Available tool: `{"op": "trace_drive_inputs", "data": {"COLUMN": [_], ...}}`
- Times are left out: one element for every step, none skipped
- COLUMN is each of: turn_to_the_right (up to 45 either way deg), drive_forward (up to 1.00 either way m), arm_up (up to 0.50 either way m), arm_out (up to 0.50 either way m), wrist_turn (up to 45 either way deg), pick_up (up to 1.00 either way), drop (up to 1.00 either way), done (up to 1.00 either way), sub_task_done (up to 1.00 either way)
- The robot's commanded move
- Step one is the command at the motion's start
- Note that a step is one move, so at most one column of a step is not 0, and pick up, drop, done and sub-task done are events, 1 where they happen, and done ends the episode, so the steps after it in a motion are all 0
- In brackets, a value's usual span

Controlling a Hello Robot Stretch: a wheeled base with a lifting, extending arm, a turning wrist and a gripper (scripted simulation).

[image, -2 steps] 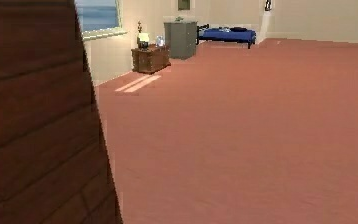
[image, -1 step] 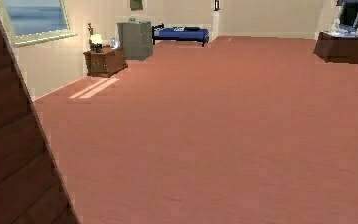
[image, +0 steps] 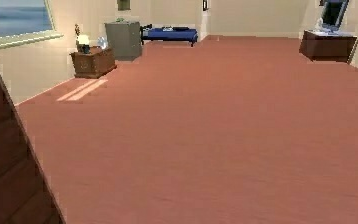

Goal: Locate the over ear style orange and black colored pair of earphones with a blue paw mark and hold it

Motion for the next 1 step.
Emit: {"op": "trace_drive_inputs", "data": {"turn_to_the_right": [45.0], "drive_forward": [0.00], "arm_up": [0.00], "arm_out": [0.00], "wrist_turn": [0.0], "pick_up": [0.00], "drop": [0.00], "done": [0.00], "sub_task_done": [0.00]}}
